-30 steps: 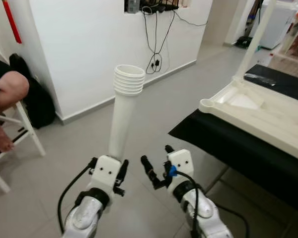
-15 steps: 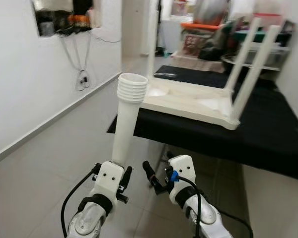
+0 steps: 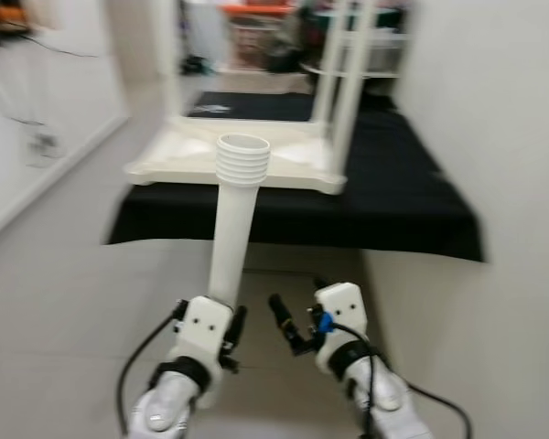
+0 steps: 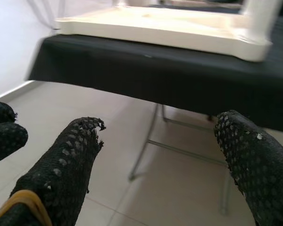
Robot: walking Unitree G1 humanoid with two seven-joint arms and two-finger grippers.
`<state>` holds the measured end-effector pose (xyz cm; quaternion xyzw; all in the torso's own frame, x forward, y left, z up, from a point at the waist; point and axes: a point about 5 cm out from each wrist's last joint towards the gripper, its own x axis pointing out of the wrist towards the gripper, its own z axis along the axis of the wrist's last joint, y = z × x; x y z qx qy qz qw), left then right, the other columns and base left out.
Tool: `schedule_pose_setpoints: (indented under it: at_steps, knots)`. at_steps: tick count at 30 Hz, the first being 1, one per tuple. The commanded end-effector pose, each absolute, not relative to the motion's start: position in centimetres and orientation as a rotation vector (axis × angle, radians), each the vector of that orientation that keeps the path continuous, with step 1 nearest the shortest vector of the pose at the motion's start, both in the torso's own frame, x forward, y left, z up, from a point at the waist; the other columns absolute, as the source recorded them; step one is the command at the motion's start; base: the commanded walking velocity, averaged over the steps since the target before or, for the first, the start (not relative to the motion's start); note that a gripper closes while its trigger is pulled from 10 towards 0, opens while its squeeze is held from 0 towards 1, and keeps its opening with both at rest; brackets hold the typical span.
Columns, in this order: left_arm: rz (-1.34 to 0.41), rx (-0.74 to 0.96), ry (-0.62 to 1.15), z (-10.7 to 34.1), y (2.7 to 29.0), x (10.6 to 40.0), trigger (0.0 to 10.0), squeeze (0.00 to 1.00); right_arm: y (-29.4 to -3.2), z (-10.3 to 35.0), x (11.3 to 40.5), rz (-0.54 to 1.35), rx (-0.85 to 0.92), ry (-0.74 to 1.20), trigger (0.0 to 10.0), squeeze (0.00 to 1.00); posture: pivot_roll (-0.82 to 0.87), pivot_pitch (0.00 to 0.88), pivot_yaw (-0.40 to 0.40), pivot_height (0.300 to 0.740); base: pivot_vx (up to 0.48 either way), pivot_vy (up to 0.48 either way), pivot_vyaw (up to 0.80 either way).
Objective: Building children table
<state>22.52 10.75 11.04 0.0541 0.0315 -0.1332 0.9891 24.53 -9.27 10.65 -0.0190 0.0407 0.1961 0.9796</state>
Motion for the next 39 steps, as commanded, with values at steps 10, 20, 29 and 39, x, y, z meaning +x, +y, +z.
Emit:
schedule_pose_setpoints:
  at_steps: [10,20,29,39]
  knots:
    - [-0.257,0.092,0.087,10.5,11.0,22.2,10.0,0.0,-9.0,10.1,24.2,0.412,-0.039,0.099,10.0,0.0,0.05,0.0,-0.059,0.74,0.0,0.0,-0.32]
    - [-0.284,0.214,0.089,10.7,13.3,22.8,10.0,0.0,-11.8,11.4,26.8,0.281,0.107,0.077,10.0,0.0,0.06,0.0,-0.067,0.74,0.0,0.0,0.0]
    - [-0.224,0.445,0.049,13.1,18.4,25.7,10.0,0.0,-15.1,13.0,29.1,0.142,-0.202,-0.014,10.0,0.0,0.07,0.0,-0.07,0.74,0.0,0.0,0.0]
    - [-0.1,0.876,0.044,15.9,23.2,29.3,10.0,0.0,-15.9,14.5,30.4,-0.022,-0.564,-0.115,10.0,0.0,0.08,0.0,-0.068,0.74,0.0,0.0,0.0]
